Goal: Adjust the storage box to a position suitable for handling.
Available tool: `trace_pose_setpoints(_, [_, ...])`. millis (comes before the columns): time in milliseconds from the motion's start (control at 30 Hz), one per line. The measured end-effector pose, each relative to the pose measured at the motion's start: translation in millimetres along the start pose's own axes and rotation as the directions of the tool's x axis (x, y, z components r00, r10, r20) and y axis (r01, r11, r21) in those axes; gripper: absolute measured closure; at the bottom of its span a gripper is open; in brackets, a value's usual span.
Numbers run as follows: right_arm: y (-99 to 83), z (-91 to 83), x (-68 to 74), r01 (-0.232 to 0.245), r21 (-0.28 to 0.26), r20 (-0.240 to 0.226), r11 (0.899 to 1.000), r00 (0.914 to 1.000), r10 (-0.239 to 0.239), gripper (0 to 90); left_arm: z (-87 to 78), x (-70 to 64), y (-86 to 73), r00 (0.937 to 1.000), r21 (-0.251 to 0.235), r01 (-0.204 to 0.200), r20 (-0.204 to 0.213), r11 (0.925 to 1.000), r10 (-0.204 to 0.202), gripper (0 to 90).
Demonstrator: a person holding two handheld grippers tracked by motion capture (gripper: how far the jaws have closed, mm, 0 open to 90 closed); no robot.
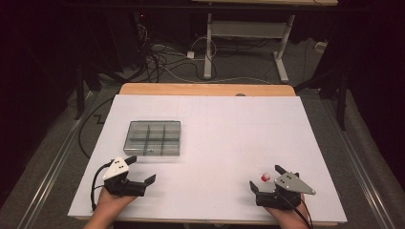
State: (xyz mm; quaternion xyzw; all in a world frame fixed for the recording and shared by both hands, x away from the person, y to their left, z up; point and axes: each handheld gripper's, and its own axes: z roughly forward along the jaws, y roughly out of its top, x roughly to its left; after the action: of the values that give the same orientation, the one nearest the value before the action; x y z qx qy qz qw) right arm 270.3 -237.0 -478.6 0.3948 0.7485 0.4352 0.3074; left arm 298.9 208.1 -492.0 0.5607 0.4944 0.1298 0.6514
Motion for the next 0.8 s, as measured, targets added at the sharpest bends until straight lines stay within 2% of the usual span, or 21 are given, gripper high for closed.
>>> trace_pose_setpoints(567, [-1.1, -1.7, -0.8, -0.014, -0.016, 0.001, 1.000, 0.9999, 0.014, 0.0, -0.1, -0.7, -0.9, 0.9999, 0.004, -0.011, 0.006, 0.9999, 0.011, 0.0])
trace_pose_setpoints(800, [-1.3, -1.8, -2.1, -0.029, -0.018, -0.002, 0.999, 0.9996, 0.029, 0.1, -0.7, -0.4, -0.4, 1.0000, -0.002, -0.004, 0.006, 1.0000, 0.004, 5.6])
